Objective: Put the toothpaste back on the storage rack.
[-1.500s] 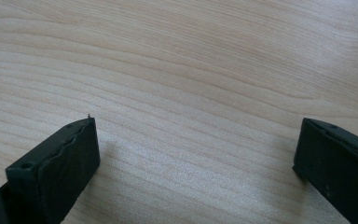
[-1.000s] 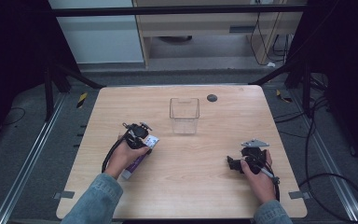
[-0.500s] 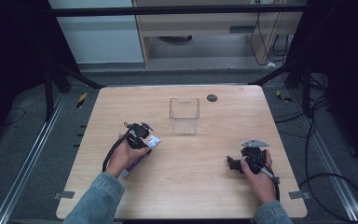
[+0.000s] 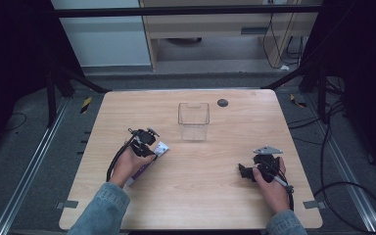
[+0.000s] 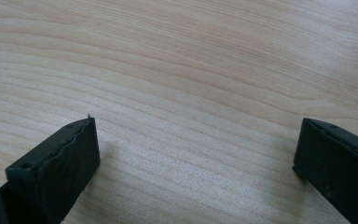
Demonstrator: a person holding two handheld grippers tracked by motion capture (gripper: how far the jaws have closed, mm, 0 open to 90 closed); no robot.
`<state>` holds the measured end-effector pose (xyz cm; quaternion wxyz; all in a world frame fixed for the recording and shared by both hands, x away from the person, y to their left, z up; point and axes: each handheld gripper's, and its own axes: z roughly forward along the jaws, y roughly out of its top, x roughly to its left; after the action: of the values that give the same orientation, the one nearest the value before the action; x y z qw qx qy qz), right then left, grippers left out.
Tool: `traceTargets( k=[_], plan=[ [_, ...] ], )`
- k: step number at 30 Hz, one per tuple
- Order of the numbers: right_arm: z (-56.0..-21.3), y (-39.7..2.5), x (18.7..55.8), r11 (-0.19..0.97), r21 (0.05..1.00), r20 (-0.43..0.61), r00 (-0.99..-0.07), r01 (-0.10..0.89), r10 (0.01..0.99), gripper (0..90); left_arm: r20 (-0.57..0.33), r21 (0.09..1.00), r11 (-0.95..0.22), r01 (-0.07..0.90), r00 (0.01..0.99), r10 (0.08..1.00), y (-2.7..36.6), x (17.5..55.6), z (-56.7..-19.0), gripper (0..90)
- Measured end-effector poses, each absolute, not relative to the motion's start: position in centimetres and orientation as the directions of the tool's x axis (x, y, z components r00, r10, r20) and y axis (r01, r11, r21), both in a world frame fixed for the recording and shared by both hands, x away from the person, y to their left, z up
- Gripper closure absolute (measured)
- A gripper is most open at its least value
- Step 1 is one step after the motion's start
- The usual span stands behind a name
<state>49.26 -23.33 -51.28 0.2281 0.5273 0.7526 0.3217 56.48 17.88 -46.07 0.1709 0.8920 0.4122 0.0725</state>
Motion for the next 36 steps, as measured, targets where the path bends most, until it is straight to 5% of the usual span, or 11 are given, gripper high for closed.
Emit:
traceTargets(
  k=[17,36],
  plan=[
    [-51.3,-23.3,49.3,0.237,0.725,-0.004,-0.34,0.647,0.941,0.3,0.011,0.565,-0.544,0.62,0.654,0.756,18.3,54.1,-41.6,78.9],
    [-51.3,-23.3,49.3,0.237,0.725,-0.004,-0.34,0.647,0.941,0.4,-0.005,0.67,-0.489,0.559,0.662,0.749,17.3,54.4,-38.2,78.9]
  ],
)
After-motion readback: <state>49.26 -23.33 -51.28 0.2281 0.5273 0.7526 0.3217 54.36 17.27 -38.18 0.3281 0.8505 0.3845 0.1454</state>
